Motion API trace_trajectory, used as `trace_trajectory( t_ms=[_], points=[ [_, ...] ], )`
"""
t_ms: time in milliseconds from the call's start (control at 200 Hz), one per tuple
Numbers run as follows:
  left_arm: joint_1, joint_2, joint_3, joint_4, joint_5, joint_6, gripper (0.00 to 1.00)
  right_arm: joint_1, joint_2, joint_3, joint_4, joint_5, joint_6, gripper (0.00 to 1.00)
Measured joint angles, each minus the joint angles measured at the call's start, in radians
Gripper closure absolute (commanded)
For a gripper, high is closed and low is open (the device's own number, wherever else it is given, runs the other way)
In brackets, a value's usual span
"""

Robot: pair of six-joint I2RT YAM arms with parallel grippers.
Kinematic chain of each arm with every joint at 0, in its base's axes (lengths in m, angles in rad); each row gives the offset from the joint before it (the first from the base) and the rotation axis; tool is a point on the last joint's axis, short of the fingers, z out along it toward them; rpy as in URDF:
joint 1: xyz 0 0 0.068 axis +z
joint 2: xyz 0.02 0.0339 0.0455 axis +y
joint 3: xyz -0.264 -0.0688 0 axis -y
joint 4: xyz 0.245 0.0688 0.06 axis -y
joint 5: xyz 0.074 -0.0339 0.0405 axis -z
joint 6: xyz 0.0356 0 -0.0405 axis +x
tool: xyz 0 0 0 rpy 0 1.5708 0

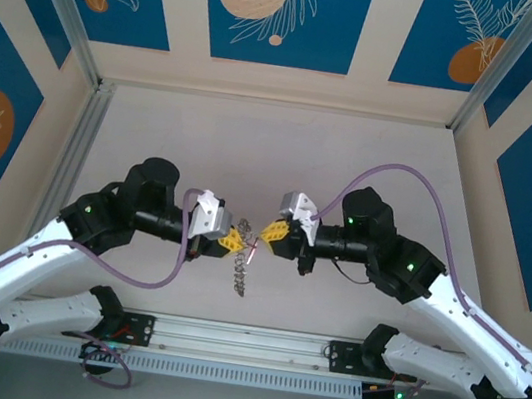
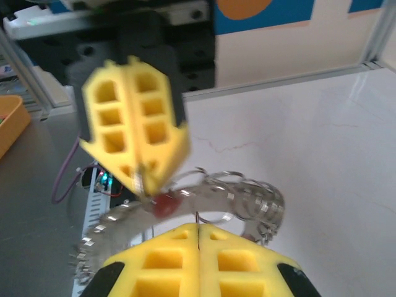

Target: Put the keys on the keyring

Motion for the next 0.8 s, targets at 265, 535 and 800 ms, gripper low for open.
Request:
trace_trajectory(
  t_ms=[265, 535, 800],
  points=[
    [0.009, 0.012, 0.034, 0.034, 0.245, -0.022, 1.00, -0.089, -0.062, -0.044, 0.032, -0.088, 0.035, 1.00],
    [0.052, 0.047, 0.078, 0.114, 0.410, -0.088, 1.00, -0.130, -0.114, -0.103, 0.131, -0.162, 0.068, 1.00],
    [0.102, 0.116, 0.122, 0.178, 0.513, -0.118, 1.00, -0.233, -0.124, -0.173, 0.228, -0.229, 0.129, 1.00]
  ],
)
